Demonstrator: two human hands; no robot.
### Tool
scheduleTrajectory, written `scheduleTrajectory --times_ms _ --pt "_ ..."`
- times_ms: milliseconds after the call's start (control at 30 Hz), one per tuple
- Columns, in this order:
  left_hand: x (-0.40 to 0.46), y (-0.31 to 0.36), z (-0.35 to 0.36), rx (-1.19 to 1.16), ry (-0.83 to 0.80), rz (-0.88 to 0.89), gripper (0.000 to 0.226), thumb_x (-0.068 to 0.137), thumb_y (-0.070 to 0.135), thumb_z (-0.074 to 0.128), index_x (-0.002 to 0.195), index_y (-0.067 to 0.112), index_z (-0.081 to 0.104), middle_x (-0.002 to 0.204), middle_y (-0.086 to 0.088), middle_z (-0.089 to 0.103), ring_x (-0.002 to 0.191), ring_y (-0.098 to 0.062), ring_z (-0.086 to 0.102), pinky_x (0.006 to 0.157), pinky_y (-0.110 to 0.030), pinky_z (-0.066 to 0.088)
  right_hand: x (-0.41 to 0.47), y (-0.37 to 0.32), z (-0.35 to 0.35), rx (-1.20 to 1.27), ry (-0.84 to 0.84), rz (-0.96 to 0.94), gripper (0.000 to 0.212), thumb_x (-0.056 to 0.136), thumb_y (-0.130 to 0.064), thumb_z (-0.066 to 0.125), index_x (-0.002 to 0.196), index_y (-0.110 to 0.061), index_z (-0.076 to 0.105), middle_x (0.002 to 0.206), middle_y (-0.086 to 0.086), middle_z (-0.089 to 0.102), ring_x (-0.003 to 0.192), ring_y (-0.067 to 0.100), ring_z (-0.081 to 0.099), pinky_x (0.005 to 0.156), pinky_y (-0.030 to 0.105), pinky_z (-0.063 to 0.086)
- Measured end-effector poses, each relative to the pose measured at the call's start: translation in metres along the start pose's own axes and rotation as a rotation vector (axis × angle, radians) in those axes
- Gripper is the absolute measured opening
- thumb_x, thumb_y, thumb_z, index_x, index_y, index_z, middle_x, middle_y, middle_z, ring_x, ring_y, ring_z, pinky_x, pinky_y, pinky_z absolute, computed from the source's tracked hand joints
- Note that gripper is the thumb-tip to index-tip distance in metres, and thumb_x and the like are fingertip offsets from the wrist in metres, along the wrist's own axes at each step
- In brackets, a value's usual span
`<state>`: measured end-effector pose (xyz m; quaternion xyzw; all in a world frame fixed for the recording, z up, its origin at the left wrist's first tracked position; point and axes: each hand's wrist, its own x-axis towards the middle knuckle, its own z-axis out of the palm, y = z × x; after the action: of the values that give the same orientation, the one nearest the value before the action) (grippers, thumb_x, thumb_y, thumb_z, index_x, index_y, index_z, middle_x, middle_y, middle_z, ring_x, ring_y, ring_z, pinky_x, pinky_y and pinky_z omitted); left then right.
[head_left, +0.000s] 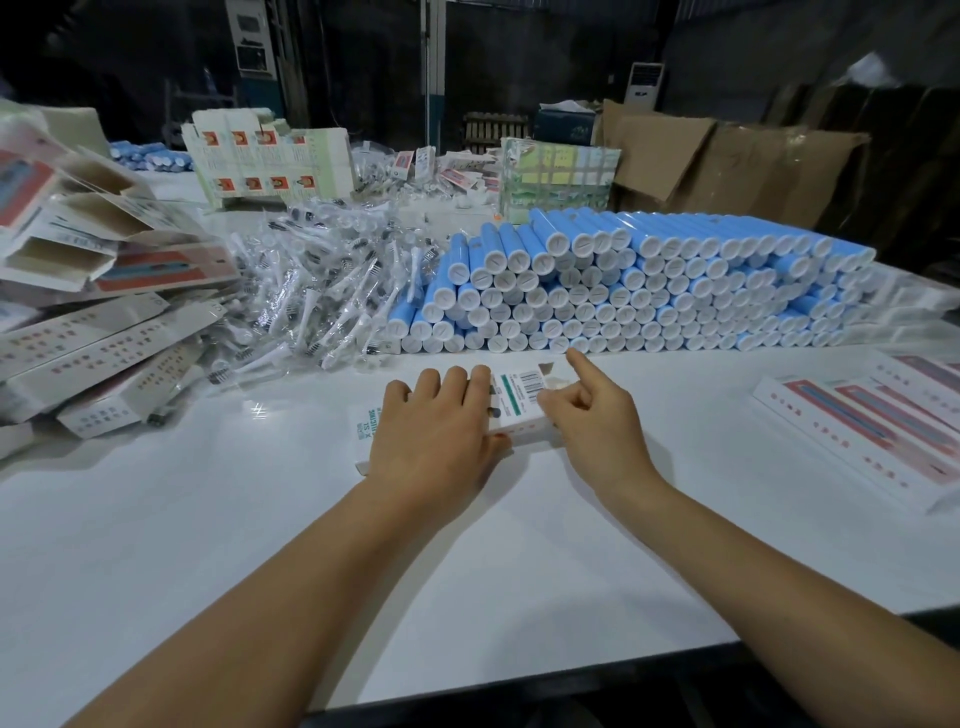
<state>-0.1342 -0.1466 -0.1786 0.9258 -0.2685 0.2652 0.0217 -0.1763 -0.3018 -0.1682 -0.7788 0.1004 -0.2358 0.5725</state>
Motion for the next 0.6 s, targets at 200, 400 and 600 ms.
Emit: scheduleTrajectory --times_ms 200,400,600 --pt "-0.001 0.0041 -0.0016 0.02 -0.015 0.002 0.071 0.089 0.062 0.039 0.141 0.017 0.024 0.123 0.002 0.046 0.109 -0.024 0.042 0.085 -0.039 0.029 -0.0021 -0.0064 0.0009 0.114 -0.008 0.129 0.012 0.09 -0.005 0.06 0.096 -0.015 0.063 0.091 0.003 0.07 0.074 0.01 0.068 0.067 0.021 0.054" --pt "-0.0027 0.0091 -0.0041 0.02 -0.001 -0.018 0.072 0.089 0.062 0.04 0.141 0.015 0.025 0.121 0.001 0.047 0.107 -0.024 0.042 0.083 -0.041 0.029 -0.0033 -0.0086 0.0033 0.181 -0.062 0.116 0.022 0.092 0.0 0.052 0.089 -0.018 0.065 0.092 0.002 0.07 0.074 0.008 0.062 0.053 0.01 0.041" --pt "-0.0015 0.0076 -0.0067 0.003 0.005 -0.053 0.071 0.089 0.061 0.038 0.141 0.016 0.024 0.123 0.001 0.046 0.107 -0.024 0.043 0.083 -0.039 0.031 -0.0015 -0.0092 0.0027 0.097 0.001 -0.011 0.027 0.089 -0.002 0.057 0.103 -0.025 0.061 0.114 0.0 0.058 0.086 -0.001 0.057 0.071 0.01 0.047"
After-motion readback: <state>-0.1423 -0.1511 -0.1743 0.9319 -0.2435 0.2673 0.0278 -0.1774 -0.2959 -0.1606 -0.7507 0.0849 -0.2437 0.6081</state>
